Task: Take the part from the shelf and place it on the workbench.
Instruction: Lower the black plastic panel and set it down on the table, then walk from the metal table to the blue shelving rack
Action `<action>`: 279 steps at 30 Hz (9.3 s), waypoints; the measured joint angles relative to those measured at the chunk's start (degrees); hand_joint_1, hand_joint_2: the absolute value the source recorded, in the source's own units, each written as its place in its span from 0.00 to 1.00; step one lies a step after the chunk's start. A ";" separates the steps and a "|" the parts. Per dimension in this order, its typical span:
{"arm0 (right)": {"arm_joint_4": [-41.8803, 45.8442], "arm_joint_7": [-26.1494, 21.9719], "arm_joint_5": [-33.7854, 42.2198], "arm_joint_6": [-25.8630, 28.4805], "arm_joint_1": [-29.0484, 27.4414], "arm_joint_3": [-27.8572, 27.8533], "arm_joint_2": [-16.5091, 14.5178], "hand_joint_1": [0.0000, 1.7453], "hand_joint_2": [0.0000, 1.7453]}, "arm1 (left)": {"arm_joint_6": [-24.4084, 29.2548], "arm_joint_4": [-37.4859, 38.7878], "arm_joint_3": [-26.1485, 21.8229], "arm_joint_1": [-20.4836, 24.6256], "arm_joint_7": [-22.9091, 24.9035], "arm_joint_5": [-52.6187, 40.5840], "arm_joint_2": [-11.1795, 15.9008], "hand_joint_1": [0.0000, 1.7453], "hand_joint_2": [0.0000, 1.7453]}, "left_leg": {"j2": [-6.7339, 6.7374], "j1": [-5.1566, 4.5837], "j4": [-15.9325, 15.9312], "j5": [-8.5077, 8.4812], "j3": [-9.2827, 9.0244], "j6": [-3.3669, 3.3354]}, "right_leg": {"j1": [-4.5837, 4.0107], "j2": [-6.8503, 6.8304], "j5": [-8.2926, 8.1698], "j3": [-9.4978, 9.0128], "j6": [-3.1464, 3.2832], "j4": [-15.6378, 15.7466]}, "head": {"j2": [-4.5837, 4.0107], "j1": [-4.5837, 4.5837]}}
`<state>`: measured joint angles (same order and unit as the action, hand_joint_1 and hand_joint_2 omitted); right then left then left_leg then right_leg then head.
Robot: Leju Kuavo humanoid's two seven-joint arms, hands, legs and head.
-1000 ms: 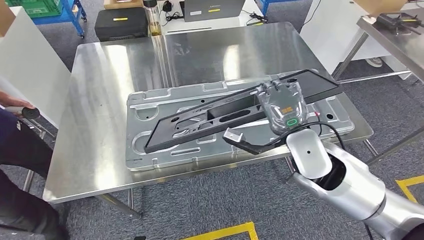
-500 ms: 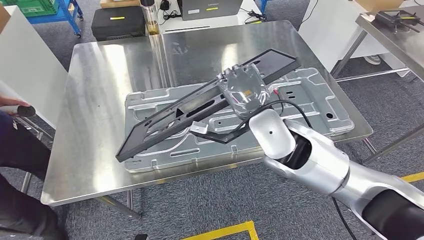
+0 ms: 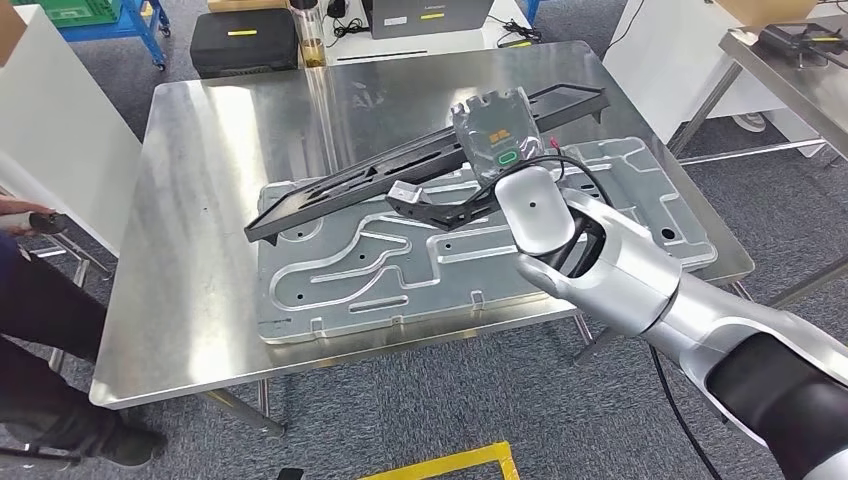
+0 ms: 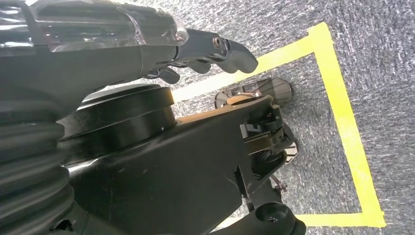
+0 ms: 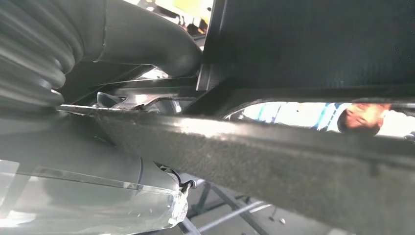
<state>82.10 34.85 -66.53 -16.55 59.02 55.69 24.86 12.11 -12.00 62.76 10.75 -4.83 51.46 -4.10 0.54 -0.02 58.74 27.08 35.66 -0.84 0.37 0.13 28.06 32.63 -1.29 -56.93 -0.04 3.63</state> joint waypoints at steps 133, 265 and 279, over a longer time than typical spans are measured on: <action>25.89 4.19 17.97 5.03 -35.75 -52.11 33.74 0.00 0.00 | 0.77 -0.09 -1.47 -2.74 -12.75 0.20 3.79 0.00 0.00 | -3.31 -0.05 0.20 0.28 -0.78 -0.72 | 0.17 -2.14 0.80 -1.73 -1.16 0.71 | 0.00 0.17; -73.44 -27.79 23.35 48.87 -51.81 -101.43 -29.10 0.00 0.00 | 1.30 -0.51 -4.12 -3.64 -3.83 0.98 5.73 0.00 0.00 | 4.59 0.23 0.83 3.80 -4.15 -0.25 | -0.70 -2.96 1.19 1.03 0.93 -4.61 | 0.00 1.10; -73.59 -27.67 22.92 48.73 -51.77 -101.42 -29.30 0.00 0.00 | 1.79 -0.52 -4.11 -3.90 -3.28 0.91 5.54 0.00 0.00 | -2.80 1.09 7.89 4.42 0.07 2.49 | -0.19 3.19 0.36 -1.35 1.85 -0.23 | 0.00 -0.56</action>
<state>8.51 7.19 -43.60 32.19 7.25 -45.74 -4.44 13.90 -12.52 58.64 6.85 -8.11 52.36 1.44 -2.26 1.07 66.63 31.50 35.73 1.65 0.18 3.32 28.42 31.28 0.56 -57.16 -0.04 3.07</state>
